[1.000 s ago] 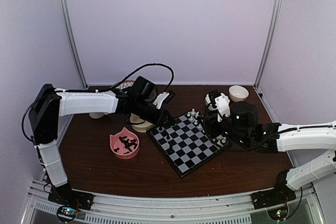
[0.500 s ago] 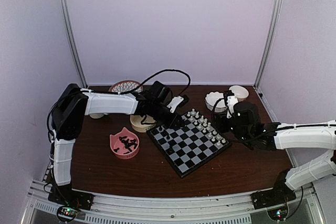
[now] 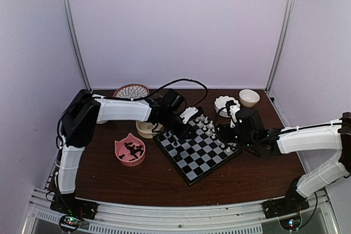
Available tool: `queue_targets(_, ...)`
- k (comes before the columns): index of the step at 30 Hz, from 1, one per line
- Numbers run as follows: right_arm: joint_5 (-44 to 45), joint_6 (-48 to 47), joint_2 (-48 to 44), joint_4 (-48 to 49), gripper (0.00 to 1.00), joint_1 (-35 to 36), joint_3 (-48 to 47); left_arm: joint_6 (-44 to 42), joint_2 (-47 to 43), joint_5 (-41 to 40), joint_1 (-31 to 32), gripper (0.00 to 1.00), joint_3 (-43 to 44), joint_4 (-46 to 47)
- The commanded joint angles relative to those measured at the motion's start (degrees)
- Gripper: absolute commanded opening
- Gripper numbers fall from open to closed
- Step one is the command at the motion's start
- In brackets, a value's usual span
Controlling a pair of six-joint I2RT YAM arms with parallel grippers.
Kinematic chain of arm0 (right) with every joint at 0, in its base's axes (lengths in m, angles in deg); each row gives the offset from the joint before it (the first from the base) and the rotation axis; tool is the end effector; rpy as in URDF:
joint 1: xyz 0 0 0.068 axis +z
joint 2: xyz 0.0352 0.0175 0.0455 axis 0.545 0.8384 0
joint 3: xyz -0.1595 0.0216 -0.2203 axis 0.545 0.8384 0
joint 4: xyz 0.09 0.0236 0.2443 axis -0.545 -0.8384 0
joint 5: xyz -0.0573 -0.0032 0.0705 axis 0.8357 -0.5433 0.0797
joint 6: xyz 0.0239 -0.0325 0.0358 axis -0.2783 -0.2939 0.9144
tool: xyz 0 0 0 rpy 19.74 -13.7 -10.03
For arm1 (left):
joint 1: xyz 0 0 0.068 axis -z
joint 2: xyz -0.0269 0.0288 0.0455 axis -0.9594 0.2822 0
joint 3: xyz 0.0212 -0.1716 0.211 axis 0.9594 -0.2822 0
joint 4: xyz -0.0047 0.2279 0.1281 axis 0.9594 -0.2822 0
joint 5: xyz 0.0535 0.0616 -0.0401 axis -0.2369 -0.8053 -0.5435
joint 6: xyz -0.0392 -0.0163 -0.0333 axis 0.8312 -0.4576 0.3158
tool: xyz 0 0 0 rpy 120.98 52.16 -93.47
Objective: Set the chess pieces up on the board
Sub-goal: Pick up the king from the chess pile.
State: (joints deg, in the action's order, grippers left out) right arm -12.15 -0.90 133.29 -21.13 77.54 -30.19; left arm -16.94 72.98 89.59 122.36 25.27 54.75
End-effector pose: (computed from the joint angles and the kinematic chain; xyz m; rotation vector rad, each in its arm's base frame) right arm 0.2030 0.1897 0.2003 -0.2654 2.1024 0.5148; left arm 0.3100 -0.3734 0.1703 1.1267 2.2963 -0.8525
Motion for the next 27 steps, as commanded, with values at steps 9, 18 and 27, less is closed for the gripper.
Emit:
queue_targets(9,-27.67,8.19,7.92,9.10,0.42,-8.15,-1.94,-6.11,-1.14,0.98,1.47,0.16,-4.42,5.35)
queue_targets(18,-38.84,11.38,11.18,13.70,0.40,-8.91,-3.65,-10.56,-4.87,-0.37,2.79,0.15,-10.63,12.16)
queue_targets(27,-42.32,12.93,13.38,14.62,0.37,-8.84,-4.81,-10.97,-8.94,-1.49,3.01,0.15,-15.96,18.55)
